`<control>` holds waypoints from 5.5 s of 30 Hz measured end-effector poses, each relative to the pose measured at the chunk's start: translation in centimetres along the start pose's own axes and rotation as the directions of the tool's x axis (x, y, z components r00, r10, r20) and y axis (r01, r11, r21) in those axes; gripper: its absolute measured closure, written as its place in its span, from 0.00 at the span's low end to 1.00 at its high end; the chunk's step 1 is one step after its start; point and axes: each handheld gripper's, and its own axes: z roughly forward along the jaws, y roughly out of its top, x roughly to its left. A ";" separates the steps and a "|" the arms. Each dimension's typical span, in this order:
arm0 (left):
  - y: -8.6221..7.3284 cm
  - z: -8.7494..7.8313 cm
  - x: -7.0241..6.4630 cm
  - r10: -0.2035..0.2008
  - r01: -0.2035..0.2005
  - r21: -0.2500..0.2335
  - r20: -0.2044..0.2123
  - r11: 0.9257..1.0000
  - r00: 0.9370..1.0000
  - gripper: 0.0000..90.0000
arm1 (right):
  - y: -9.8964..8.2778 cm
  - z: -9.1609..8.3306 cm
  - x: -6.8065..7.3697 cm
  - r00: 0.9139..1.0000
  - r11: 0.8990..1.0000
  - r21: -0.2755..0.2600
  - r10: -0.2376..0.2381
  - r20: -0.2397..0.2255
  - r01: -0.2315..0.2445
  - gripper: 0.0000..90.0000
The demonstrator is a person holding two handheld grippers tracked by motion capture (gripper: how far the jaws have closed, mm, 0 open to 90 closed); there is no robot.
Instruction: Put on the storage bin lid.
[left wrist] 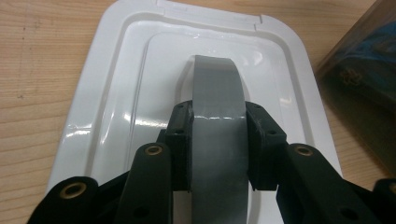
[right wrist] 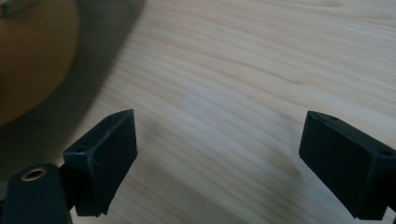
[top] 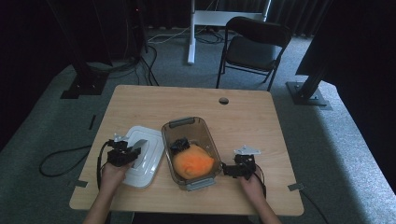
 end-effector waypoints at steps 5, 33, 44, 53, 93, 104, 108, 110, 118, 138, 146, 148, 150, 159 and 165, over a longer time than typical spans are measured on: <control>0.3 -0.7 0.5 -0.020 0.020 -0.017 -0.001 1.000 1.000 0.75 | 0.2 0.6 1.4 0.999 1.000 0.004 -0.026 -0.041 0.026 0.12; 3.3 -7.3 1.6 -0.035 0.039 -0.175 0.025 0.984 0.999 0.75 | 0.9 0.6 4.6 0.984 0.994 -0.048 -0.101 -0.144 0.095 0.13; 4.8 -9.5 0.1 0.031 -0.013 -0.214 0.080 0.977 0.996 0.75 | 1.2 1.2 6.2 0.979 0.991 -0.047 -0.132 -0.157 0.126 0.13; 5.9 -9.7 -2.1 0.084 -0.043 -0.197 0.205 0.979 0.975 0.75 | 1.6 1.7 7.5 0.974 0.988 -0.047 -0.155 -0.167 0.149 0.13; 6.3 -6.1 -8.9 0.203 -0.175 -0.129 0.252 0.976 0.946 0.75 | 1.5 2.7 9.4 0.975 0.981 -0.051 -0.191 -0.116 0.186 0.12; 5.9 -5.9 -9.7 0.211 -0.180 -0.145 0.239 0.973 0.948 0.75 | 1.5 2.7 9.3 0.976 0.983 -0.052 -0.182 -0.122 0.176 0.12; 5.6 -6.0 -9.7 0.202 -0.169 -0.150 0.250 0.974 0.947 0.75 | 1.5 2.7 9.2 0.976 0.983 -0.051 -0.179 -0.123 0.174 0.12; 5.5 -6.0 -9.9 0.209 -0.175 -0.155 0.241 0.972 0.948 0.75 | 1.5 2.7 9.3 0.976 0.983 -0.050 -0.181 -0.122 0.176 0.12; 5.4 -5.9 -10.0 0.199 -0.165 -0.158 0.229 0.974 0.953 0.75 | 1.6 2.8 9.2 0.975 0.983 -0.052 -0.183 -0.123 0.177 0.12; 4.9 -5.9 -9.7 0.170 -0.134 -0.175 0.210 0.975 0.963 0.75 | 1.5 2.9 9.2 0.975 0.983 -0.042 -0.184 -0.123 0.180 0.12; 4.4 -5.6 -9.9 0.163 -0.123 -0.187 0.212 0.975 0.964 0.75 | 1.5 2.9 9.3 0.975 0.982 -0.040 -0.187 -0.122 0.184 0.12; 4.2 -5.6 -10.0 0.162 -0.121 -0.191 0.213 0.974 0.964 0.75 | 1.5 2.9 9.2 0.975 0.983 -0.040 -0.185 -0.123 0.182 0.12; 4.0 -5.5 -10.2 0.172 -0.132 -0.192 0.208 0.972 0.963 0.75 | 1.5 2.9 9.2 0.975 0.982 -0.039 -0.188 -0.123 0.184 0.12; 3.7 -5.2 -9.5 0.139 -0.090 -0.200 0.249 0.976 0.958 0.75 | 1.5 2.9 9.2 0.974 0.982 -0.040 -0.186 -0.126 0.182 0.12; 3.8 -5.2 -10.3 0.183 -0.146 -0.204 0.177 0.968 0.967 0.74 | 1.5 2.9 9.2 0.974 0.982 -0.037 -0.189 -0.128 0.186 0.12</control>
